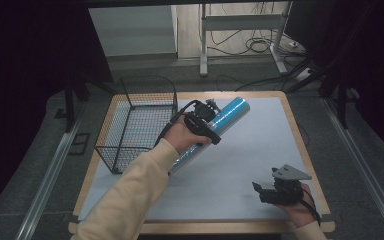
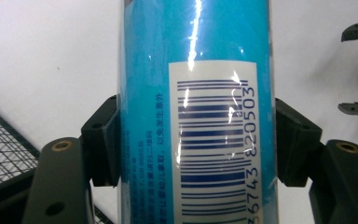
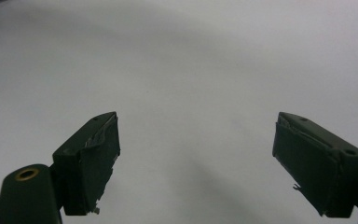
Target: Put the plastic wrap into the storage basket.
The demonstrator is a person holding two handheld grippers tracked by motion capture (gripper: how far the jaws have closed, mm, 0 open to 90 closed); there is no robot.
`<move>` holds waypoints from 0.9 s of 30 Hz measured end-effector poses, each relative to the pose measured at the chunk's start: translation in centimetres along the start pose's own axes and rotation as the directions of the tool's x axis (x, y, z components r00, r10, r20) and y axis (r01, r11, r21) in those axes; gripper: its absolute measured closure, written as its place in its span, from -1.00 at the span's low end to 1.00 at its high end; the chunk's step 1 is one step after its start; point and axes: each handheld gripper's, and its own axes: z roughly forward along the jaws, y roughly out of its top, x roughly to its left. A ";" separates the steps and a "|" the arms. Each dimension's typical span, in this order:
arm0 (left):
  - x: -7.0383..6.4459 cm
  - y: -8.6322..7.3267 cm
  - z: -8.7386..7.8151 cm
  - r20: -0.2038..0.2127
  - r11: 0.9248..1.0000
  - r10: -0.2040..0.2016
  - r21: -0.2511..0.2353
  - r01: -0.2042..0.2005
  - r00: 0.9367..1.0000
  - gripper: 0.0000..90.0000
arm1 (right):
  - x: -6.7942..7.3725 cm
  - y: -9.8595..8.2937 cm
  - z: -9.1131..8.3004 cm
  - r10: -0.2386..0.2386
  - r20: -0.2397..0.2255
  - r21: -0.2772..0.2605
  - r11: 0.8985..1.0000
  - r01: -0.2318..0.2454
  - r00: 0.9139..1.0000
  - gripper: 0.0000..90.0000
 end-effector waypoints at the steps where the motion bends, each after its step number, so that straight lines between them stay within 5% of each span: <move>1: 0.1 0.3 -0.3 -0.006 1.000 0.001 -0.006 -0.001 1.000 -0.30 | 0.0 0.0 0.0 0.000 0.000 0.000 1.000 0.000 1.000 -0.67; 27: 2.9 2.6 -3.3 -0.065 0.999 -0.026 -0.047 0.023 0.998 -0.30 | -0.1 -0.1 0.1 0.005 0.002 0.002 1.000 -0.005 1.000 -0.67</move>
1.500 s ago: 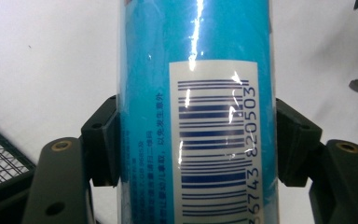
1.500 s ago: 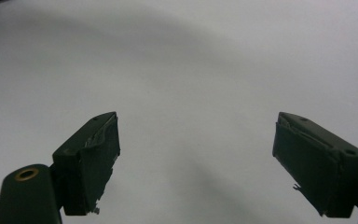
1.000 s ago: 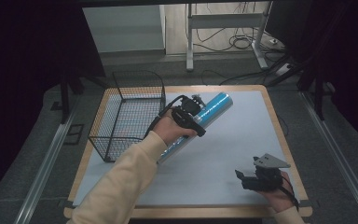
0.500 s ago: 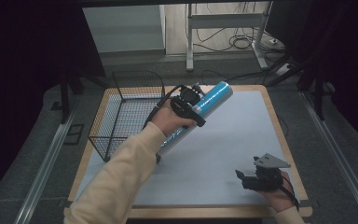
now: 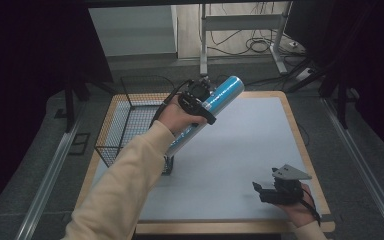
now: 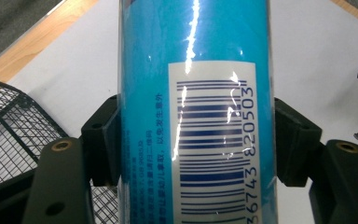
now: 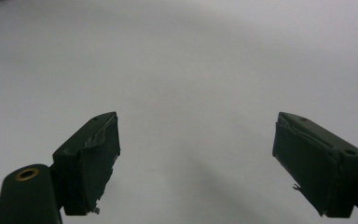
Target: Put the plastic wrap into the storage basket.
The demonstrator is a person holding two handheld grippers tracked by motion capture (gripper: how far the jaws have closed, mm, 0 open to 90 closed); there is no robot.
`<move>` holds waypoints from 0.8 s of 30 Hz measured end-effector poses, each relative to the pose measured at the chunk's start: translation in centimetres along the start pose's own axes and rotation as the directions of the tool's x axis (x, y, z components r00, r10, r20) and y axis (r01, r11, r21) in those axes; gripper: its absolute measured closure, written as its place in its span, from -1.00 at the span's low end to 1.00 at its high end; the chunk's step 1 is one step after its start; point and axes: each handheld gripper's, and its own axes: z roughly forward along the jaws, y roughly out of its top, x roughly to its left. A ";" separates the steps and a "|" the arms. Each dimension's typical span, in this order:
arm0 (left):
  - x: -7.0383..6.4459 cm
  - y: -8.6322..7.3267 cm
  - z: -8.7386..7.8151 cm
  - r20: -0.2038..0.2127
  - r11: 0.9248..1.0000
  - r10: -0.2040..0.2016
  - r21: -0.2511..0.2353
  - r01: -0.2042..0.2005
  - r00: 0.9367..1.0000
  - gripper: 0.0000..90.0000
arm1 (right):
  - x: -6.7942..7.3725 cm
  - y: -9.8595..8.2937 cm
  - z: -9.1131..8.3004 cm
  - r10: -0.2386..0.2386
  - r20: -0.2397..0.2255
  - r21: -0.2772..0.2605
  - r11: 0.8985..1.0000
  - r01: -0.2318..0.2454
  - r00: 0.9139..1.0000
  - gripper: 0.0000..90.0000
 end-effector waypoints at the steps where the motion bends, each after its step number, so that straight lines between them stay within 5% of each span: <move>1: 0.3 0.1 -0.2 0.001 1.000 -0.006 -0.001 0.006 1.000 -0.30 | 0.0 0.0 0.0 0.001 0.000 0.000 1.000 -0.001 1.000 -0.66; 24: 3.9 0.6 -1.7 -0.078 0.998 -0.057 -0.022 0.055 0.995 -0.30 | -0.1 0.1 -0.1 0.008 0.004 -0.007 1.000 -0.008 1.000 -0.66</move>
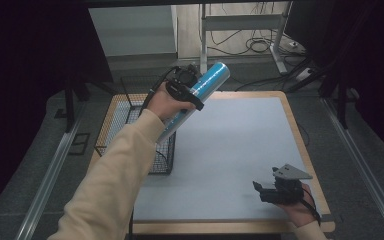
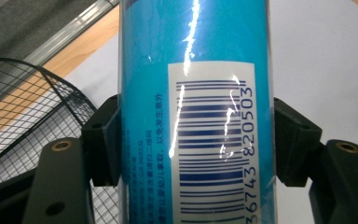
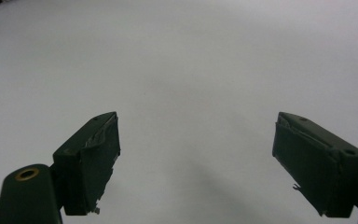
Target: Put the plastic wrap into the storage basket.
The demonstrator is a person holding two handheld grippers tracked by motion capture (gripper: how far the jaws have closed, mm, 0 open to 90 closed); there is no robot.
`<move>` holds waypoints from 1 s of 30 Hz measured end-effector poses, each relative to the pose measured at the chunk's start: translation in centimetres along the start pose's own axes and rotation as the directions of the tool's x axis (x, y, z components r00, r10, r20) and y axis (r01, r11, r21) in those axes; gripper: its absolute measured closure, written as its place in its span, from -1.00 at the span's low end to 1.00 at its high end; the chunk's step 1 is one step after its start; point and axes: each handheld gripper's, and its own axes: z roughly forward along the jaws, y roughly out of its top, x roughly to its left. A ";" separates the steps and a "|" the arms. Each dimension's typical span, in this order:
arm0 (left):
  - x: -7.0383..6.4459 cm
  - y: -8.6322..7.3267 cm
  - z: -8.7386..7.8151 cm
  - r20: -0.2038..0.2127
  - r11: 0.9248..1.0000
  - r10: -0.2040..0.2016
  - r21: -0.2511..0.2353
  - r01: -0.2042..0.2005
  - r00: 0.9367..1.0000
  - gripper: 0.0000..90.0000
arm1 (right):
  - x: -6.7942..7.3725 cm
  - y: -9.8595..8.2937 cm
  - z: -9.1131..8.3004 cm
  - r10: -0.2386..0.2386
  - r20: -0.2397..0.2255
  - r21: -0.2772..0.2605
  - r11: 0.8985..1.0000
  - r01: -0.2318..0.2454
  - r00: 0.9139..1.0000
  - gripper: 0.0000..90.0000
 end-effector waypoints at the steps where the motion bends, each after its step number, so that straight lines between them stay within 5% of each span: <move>1: 0.4 0.1 -0.1 -0.003 1.000 -0.005 0.005 0.005 1.000 -0.30 | 0.0 0.0 0.0 0.001 0.002 0.000 1.000 -0.001 1.000 -0.66; 30: 5.6 -0.7 1.1 -0.065 0.997 -0.074 0.008 0.074 0.995 -0.30 | -0.2 -0.1 0.1 -0.002 0.011 0.003 1.000 0.002 1.000 -0.65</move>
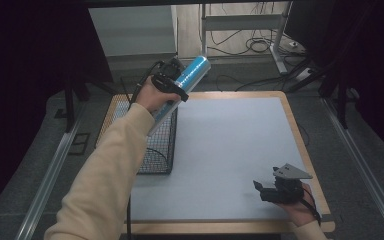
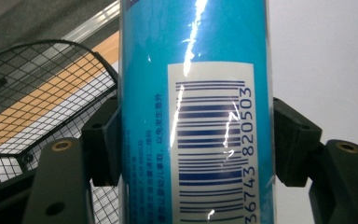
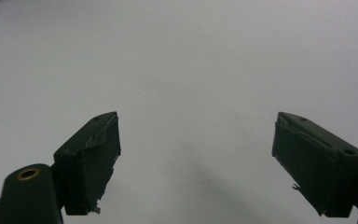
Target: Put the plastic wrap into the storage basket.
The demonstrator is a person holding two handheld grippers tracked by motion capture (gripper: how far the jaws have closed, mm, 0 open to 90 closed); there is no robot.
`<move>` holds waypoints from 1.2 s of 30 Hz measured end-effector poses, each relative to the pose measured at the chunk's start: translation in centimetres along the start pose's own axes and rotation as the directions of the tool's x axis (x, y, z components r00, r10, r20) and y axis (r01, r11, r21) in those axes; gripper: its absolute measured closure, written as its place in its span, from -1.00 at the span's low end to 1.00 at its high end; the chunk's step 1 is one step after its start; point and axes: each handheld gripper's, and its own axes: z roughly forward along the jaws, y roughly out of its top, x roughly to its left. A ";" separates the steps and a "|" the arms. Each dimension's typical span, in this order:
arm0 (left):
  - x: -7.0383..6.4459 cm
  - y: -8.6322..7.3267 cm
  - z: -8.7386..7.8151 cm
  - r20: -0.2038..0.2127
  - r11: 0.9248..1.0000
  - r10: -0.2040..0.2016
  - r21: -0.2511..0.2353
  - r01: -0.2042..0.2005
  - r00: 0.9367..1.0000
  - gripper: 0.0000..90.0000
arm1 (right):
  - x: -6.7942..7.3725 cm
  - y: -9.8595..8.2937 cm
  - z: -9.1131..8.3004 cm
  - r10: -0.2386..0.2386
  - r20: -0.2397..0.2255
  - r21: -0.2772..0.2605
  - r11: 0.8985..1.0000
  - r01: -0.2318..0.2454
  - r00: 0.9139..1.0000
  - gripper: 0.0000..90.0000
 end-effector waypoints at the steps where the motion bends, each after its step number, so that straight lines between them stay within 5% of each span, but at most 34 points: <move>1: 0.2 -0.1 0.1 -0.003 1.000 -0.006 0.000 0.006 1.000 -0.30 | 0.0 0.0 0.0 0.002 -0.001 0.001 1.000 -0.002 1.000 -0.66; 27: 3.8 -1.4 1.2 -0.052 0.999 -0.051 0.006 0.052 0.997 -0.30 | 0.0 -0.1 0.2 0.000 0.005 0.012 1.000 0.000 1.000 -0.65; 36: 5.1 -2.5 3.5 -0.052 0.997 -0.059 0.044 0.061 0.997 -0.30 | 0.0 -0.2 0.3 -0.001 0.008 0.017 1.000 0.001 1.000 -0.65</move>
